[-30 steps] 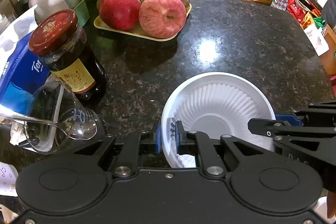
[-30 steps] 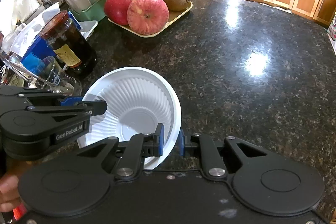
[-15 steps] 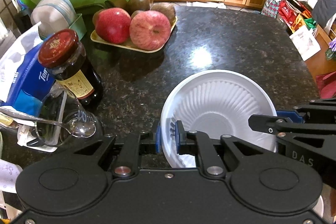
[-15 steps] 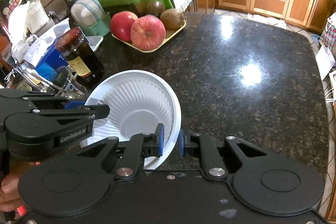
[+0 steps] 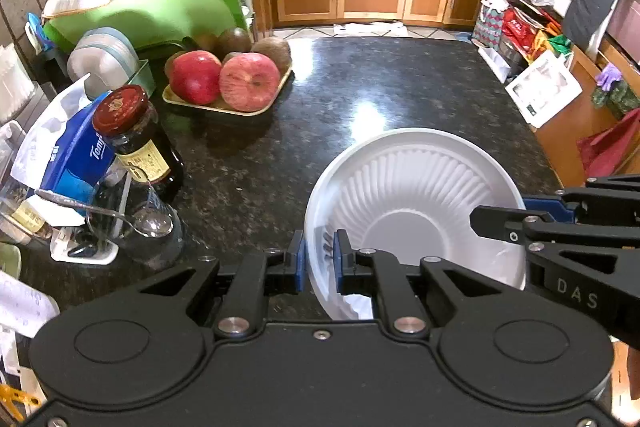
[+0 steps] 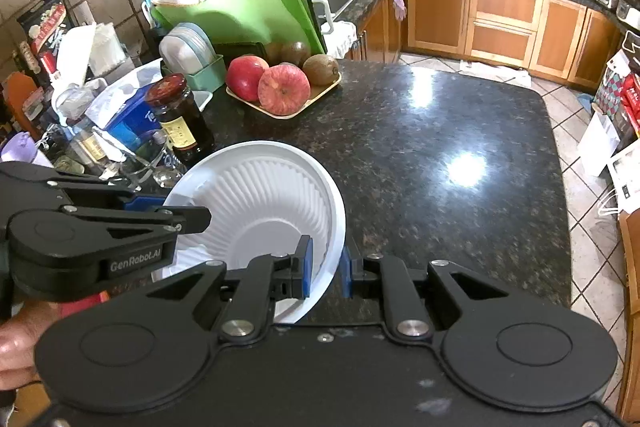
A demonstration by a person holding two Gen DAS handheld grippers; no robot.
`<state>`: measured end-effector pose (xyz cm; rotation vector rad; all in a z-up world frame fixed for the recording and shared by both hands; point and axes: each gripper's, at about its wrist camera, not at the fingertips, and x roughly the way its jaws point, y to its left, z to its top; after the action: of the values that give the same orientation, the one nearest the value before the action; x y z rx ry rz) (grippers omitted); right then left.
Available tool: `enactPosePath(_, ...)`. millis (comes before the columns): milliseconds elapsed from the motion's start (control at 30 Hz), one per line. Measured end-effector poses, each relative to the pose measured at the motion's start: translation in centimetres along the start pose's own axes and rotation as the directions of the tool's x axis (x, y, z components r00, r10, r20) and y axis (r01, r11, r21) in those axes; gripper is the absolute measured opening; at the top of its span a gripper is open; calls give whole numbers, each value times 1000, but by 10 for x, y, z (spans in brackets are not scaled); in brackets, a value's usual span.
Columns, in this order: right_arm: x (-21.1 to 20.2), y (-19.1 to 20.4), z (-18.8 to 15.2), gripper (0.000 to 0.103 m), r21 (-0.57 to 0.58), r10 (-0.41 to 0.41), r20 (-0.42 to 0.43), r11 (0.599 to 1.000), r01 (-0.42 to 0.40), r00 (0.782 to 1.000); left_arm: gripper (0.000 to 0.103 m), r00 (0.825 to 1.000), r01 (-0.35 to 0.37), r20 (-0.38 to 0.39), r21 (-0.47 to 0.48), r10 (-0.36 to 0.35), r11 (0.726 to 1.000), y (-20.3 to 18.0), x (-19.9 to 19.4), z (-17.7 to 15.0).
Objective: Organize plates and bowls
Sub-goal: 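Close both grippers firmly on the rim of the nested white bowls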
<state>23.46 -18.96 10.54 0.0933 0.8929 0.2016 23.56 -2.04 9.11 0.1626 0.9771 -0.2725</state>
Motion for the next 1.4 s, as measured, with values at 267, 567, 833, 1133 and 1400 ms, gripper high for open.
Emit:
enactPosePath(267,-36,-8,-33,17,8,-9,25,1000,9,1000,18,1000,27,1,29,-27,999,-25,-18,-20)
enactPosePath(567,-51,-18,-72,17,33,-12,9,999,12,1000,19,998,51,-26,78,-49,996,-50,-23,-48)
enactPosePath(833,-44,-23,-96,18,47,4,-43,999,-2,999,19,995,67,-85,88,-59,994,-61,-14,-67)
enactPosePath(1133,-35,-30,-115,18,83,16,-85,996,-9,996,19,989,91,-125,100,-79,991,-69,-7,-82)
enactPosePath(1400,-32,-31,-122,20,86,13,-96,996,-5,995,19,991,90,-105,118,-78,989,-73,-7,-89)
